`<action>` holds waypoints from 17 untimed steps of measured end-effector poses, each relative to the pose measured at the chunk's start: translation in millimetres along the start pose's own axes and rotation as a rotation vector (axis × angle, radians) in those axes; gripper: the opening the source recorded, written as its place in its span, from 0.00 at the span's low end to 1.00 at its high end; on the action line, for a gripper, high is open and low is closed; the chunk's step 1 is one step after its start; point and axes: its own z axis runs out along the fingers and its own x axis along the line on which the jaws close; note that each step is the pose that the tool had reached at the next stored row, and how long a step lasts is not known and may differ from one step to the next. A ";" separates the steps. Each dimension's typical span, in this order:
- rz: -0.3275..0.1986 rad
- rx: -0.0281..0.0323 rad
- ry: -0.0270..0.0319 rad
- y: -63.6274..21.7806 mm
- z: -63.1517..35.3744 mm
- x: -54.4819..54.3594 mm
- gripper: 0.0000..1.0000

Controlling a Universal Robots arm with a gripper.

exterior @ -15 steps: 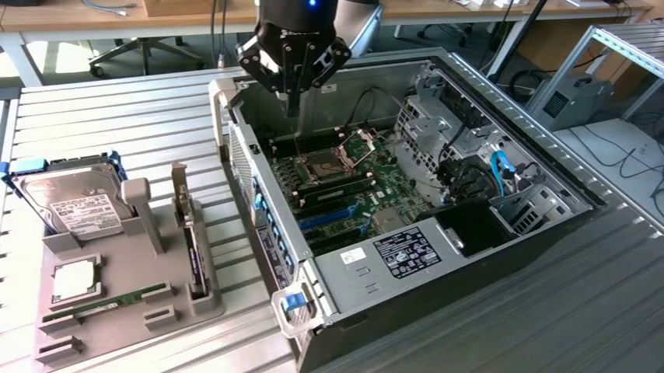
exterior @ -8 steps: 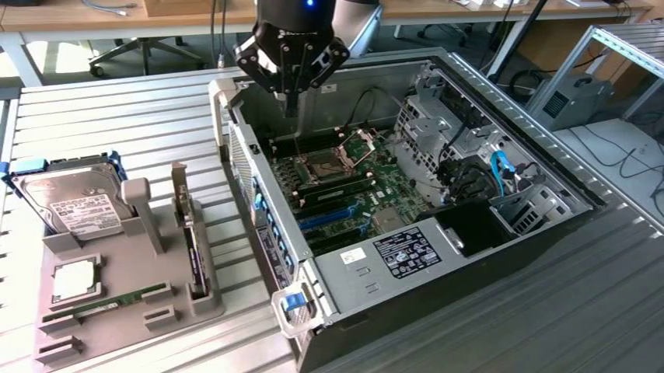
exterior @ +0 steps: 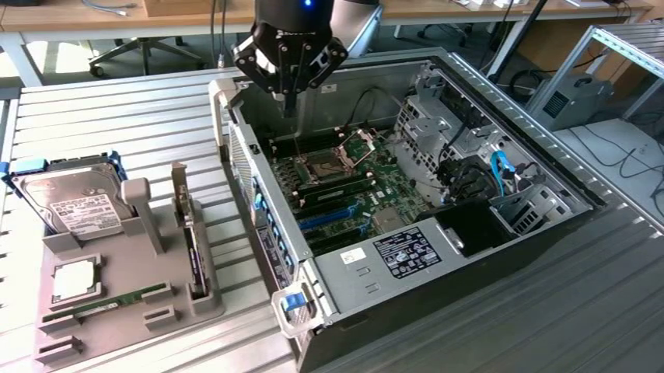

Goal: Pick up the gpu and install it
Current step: 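Reach for the gpu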

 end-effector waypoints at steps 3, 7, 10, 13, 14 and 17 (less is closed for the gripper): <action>0.000 0.0001 0.0001 0.0 0.0 0.6 0.11; 0.000 0.0000 0.0000 -0.1 -0.1 1.5 0.11; 0.000 0.0000 0.0000 -0.2 -0.1 2.7 0.11; 0.000 0.0000 0.0000 -0.3 -0.1 3.6 0.11; 0.000 -0.0001 0.0000 -0.3 -0.1 3.9 0.11; 0.000 0.0000 0.0000 -0.4 -0.1 4.9 0.11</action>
